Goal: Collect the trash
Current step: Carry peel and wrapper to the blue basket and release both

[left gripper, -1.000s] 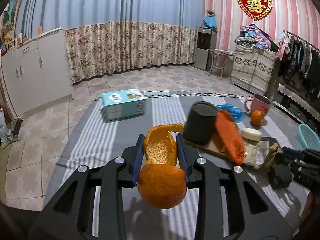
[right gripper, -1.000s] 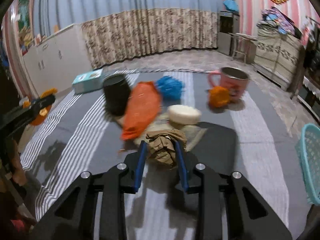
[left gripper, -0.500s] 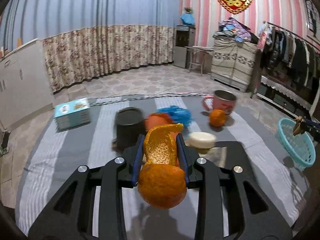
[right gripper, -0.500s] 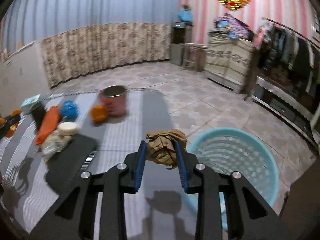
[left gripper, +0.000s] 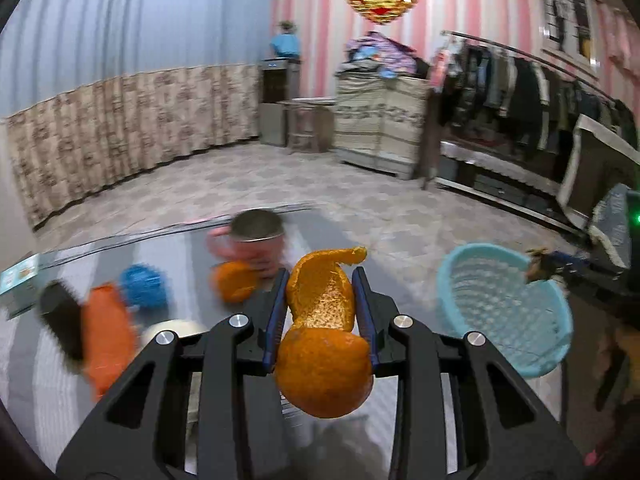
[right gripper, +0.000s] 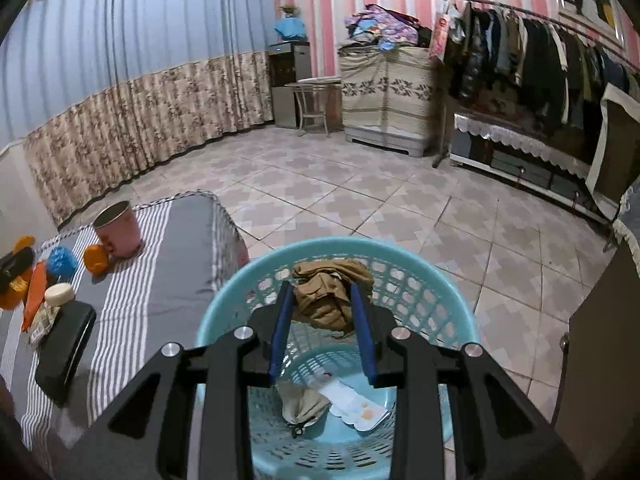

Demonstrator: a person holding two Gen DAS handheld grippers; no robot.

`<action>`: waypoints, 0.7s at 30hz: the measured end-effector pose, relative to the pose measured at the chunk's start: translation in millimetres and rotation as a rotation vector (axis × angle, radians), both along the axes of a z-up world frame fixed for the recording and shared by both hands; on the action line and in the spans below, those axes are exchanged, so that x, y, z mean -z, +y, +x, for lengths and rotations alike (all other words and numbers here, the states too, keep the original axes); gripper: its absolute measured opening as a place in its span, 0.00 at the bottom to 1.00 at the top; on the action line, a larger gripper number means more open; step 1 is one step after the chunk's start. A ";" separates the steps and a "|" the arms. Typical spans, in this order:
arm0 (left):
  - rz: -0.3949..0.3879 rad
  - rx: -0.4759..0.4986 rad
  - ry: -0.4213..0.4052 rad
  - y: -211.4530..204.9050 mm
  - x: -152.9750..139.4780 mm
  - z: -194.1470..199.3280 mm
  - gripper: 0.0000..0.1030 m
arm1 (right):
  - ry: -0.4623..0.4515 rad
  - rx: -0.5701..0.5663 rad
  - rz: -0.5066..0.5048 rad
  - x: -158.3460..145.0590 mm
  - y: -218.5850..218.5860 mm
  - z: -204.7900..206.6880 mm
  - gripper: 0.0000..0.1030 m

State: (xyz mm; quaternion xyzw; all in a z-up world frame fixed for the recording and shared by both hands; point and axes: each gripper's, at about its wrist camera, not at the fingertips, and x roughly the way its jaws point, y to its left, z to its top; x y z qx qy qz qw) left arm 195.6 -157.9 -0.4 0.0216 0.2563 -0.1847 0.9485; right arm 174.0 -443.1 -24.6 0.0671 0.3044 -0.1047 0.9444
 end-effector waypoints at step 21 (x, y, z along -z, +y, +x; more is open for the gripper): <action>-0.012 0.238 0.035 -172.8 24.2 24.5 0.57 | -0.021 0.137 0.059 8.3 -64.6 -11.7 0.29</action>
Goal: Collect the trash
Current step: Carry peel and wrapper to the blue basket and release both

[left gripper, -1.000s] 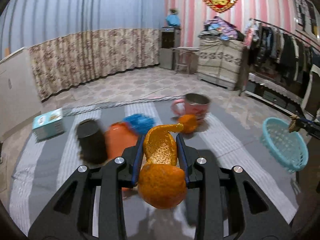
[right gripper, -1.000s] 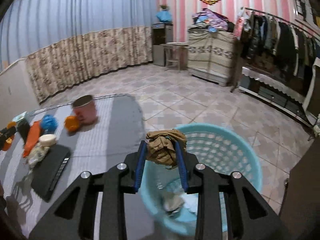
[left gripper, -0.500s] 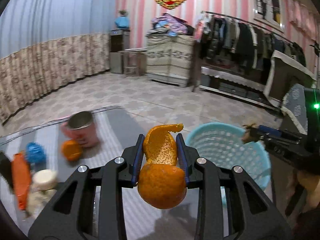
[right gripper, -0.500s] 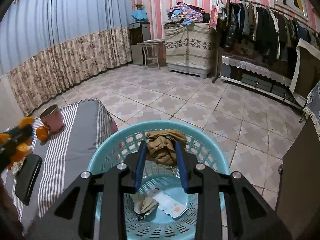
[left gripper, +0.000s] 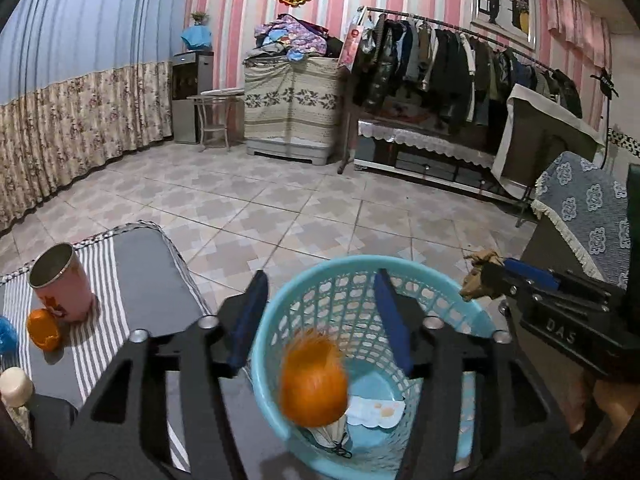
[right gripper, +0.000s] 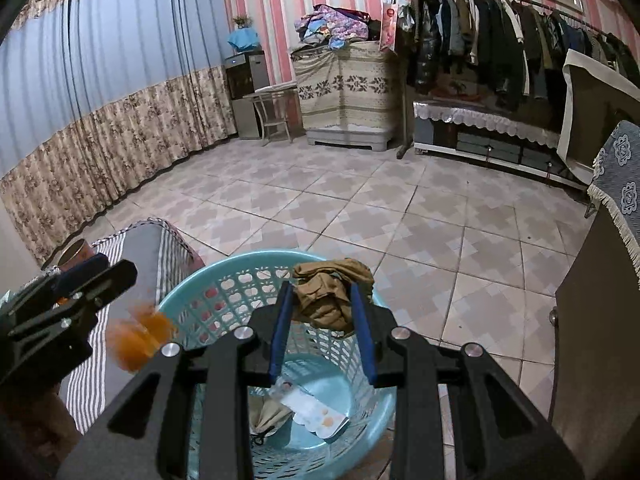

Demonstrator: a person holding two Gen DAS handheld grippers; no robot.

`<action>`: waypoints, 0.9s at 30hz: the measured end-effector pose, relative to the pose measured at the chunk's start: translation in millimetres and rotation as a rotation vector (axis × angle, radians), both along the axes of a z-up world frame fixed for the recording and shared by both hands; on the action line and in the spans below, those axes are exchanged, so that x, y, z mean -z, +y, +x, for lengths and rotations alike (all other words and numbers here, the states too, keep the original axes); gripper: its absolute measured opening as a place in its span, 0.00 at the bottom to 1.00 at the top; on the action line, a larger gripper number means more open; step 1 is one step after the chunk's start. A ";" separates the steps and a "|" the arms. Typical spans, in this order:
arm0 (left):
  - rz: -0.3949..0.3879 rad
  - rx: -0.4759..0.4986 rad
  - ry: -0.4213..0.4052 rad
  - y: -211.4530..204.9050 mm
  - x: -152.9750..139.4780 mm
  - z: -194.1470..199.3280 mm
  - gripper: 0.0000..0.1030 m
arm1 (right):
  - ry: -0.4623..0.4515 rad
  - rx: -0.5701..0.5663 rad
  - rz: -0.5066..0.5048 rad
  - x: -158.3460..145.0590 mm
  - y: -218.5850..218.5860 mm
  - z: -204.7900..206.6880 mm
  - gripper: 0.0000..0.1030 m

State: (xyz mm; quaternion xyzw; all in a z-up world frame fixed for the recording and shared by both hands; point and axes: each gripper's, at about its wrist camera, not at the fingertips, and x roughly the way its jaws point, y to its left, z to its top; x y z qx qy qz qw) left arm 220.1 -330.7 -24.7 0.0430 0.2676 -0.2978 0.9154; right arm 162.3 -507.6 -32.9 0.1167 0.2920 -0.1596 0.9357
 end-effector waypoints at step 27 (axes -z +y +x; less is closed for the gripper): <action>0.092 -0.478 -0.081 229.3 -30.4 -21.6 0.95 | 0.017 -0.068 -0.117 4.1 64.2 14.7 0.91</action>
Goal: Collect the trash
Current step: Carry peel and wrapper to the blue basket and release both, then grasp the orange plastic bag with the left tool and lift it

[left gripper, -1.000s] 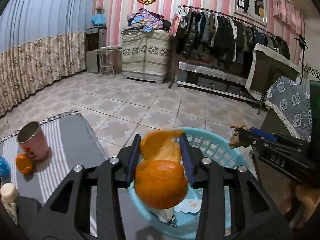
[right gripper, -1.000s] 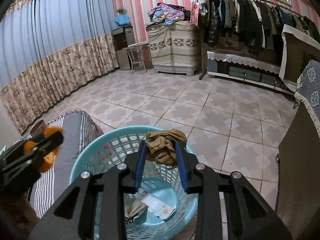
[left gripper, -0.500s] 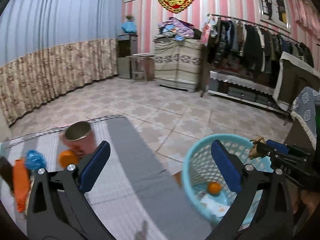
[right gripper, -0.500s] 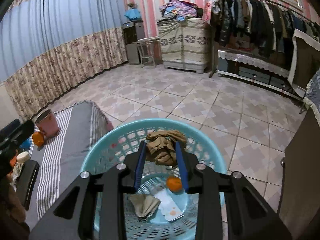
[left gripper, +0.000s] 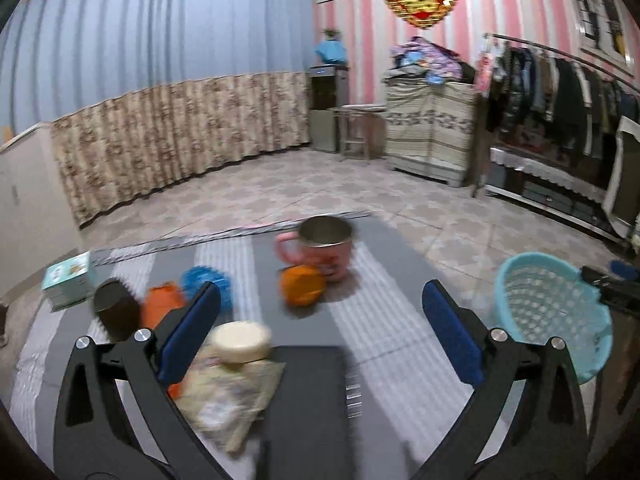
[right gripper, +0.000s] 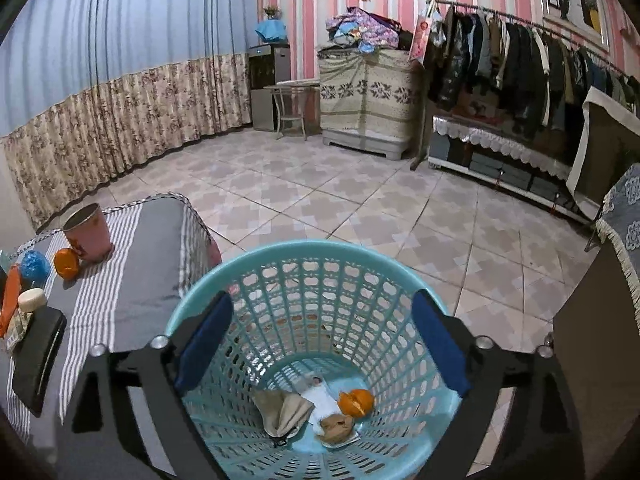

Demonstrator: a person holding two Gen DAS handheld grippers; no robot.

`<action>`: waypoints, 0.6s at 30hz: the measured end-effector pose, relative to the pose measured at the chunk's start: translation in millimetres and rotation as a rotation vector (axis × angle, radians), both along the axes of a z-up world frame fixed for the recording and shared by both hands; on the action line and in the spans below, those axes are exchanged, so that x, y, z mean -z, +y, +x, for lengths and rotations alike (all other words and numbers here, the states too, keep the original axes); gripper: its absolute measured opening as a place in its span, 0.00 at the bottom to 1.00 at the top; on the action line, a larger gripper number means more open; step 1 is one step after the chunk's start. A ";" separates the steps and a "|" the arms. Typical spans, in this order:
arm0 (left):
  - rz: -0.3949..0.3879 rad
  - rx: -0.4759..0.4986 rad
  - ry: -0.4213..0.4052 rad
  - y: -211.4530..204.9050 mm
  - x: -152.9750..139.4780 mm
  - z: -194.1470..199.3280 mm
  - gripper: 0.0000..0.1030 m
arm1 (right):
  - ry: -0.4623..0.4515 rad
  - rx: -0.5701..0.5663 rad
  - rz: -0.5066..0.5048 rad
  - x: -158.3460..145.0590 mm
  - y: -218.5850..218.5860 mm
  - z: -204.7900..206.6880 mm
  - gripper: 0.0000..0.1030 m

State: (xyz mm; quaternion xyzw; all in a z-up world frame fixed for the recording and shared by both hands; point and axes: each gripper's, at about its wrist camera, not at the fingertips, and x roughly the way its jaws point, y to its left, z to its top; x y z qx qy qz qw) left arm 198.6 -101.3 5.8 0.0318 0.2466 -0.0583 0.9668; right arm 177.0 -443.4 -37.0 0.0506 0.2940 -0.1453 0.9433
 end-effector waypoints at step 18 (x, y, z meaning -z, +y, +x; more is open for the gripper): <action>-0.045 -0.229 0.226 137.3 74.6 45.2 0.91 | 0.021 -0.146 -0.018 11.1 97.9 13.6 0.92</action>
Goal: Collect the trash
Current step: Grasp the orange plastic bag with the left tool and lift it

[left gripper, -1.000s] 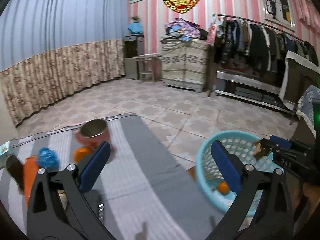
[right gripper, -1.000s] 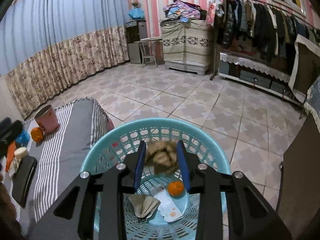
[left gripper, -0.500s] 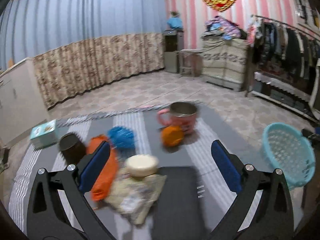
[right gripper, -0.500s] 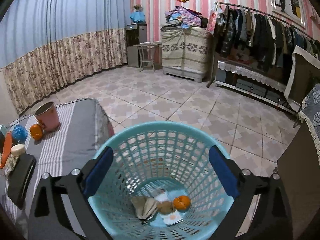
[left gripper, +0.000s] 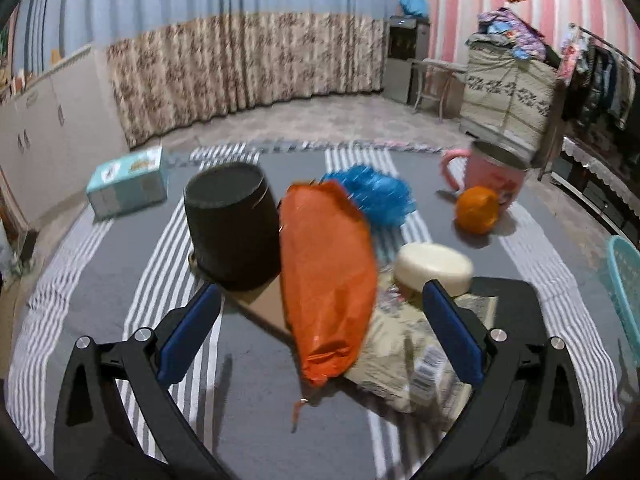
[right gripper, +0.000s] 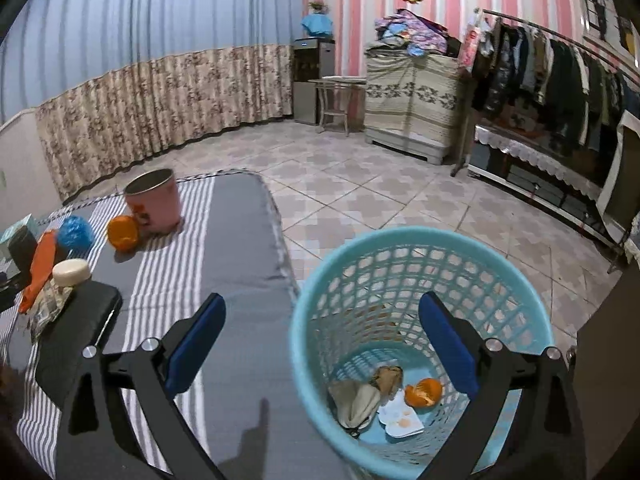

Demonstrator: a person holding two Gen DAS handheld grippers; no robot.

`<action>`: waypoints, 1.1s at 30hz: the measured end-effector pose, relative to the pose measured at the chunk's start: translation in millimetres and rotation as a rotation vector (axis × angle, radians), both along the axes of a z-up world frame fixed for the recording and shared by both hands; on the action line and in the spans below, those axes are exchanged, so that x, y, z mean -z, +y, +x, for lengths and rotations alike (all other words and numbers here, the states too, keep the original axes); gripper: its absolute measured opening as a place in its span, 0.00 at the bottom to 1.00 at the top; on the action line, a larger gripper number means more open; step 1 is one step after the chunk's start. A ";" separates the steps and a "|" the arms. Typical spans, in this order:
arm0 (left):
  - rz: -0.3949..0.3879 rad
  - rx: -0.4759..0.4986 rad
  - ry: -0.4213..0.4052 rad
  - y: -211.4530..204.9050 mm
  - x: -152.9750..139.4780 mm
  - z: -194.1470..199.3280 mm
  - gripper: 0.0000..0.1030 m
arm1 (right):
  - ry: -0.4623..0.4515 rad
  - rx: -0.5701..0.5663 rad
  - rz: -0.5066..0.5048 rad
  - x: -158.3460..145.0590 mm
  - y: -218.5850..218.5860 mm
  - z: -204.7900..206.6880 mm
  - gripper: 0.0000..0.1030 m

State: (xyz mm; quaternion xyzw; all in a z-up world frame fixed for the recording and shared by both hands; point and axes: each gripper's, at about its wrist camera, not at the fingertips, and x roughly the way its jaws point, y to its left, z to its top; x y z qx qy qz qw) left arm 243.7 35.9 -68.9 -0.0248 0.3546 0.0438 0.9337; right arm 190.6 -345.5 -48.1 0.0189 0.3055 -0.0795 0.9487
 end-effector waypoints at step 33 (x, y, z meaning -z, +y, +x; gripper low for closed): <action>0.071 0.070 -0.218 64.0 -50.7 -52.3 0.13 | 0.045 -0.148 -0.011 1.6 106.6 6.7 0.96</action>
